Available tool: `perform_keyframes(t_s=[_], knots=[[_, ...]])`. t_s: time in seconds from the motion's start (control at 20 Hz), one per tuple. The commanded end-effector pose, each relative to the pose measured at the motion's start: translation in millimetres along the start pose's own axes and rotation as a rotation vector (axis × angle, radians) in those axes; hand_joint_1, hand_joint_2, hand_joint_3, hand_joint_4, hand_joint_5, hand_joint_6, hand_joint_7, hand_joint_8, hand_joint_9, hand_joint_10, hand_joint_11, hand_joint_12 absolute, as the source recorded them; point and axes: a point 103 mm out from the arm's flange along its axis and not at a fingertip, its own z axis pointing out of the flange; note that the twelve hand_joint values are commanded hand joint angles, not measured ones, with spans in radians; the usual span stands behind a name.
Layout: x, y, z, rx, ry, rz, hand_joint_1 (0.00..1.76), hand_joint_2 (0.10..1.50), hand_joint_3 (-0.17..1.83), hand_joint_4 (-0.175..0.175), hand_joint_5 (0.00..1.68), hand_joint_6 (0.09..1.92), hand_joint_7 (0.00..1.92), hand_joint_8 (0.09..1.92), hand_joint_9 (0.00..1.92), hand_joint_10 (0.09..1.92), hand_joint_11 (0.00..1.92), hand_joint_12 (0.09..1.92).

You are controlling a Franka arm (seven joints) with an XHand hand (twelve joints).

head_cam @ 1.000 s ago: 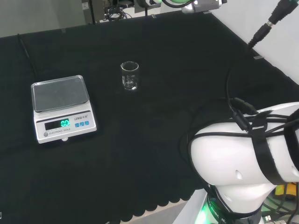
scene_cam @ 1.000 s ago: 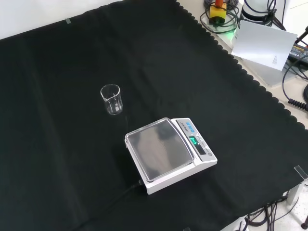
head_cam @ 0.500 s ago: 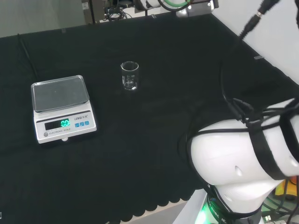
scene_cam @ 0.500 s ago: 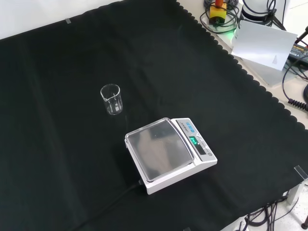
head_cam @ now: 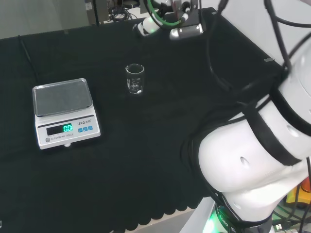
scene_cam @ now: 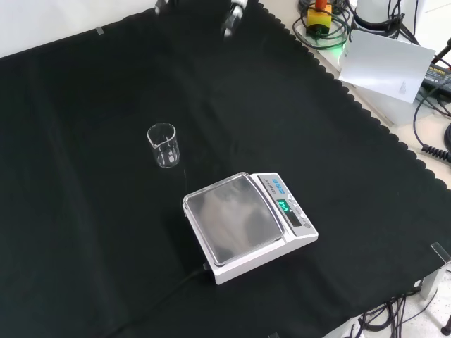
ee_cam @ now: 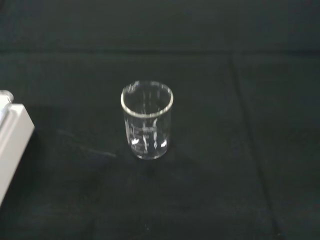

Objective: Pick up the beaker.

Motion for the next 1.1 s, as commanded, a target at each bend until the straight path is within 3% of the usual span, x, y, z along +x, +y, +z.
perform_keyframes(t_s=[0.05,0.45,1.1], knots=[[3,94,52,0.007,0.011,-0.038,0.53,0.70,0.30,-0.013,0.14,0.09,0.08,0.69,0.26,0.80,0.03,1.52],[8,142,90,0.062,0.038,-0.062,0.52,0.70,0.30,-0.013,0.13,0.09,0.08,0.69,0.26,0.80,0.03,1.52],[22,152,129,0.130,0.053,-0.082,0.49,0.68,0.28,-0.009,0.11,0.09,0.05,0.68,0.24,0.80,0.02,1.51]])
